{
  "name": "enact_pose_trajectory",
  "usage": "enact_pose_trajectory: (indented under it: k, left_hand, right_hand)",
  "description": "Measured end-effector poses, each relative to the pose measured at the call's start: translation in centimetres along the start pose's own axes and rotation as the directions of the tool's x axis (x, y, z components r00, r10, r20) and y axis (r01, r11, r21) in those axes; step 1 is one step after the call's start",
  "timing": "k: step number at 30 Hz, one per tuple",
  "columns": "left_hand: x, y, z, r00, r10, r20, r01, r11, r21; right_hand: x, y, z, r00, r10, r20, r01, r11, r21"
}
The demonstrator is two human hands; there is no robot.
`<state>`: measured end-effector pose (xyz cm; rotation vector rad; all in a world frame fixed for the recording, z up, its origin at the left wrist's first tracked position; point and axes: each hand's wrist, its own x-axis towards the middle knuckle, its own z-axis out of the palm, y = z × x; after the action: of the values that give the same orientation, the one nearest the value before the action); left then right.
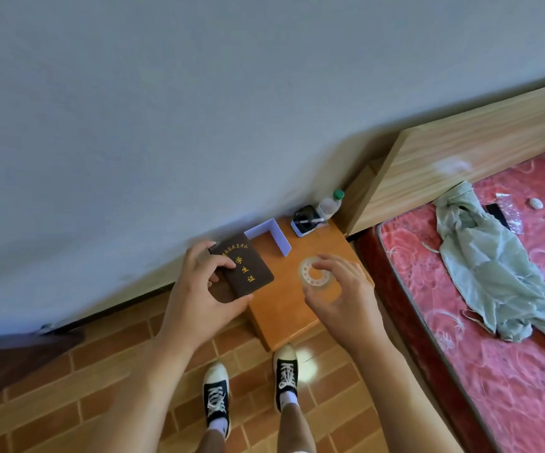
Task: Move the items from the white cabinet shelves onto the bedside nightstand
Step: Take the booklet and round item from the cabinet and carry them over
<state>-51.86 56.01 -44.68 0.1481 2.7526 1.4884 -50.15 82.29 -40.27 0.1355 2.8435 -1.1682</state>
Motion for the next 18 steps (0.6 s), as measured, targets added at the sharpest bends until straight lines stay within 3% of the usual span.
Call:
enact_pose_trajectory:
  k: [9, 18]
  left_hand:
    - [3.2, -6.4, 7.7, 0.995, -0.092, 0.049, 0.089, 0.993, 0.072]
    - [5.4, -17.4, 16.2, 0.990, -0.106, 0.097, 0.094, 0.987, 0.129]
  right_hand:
    - [6.4, 8.2, 4.3, 0.988, 0.017, 0.151, -0.009, 0.998, -0.056]
    - [10.8, 17.8, 14.3, 0.967, 0.039, 0.253, -0.018, 0.996, -0.084]
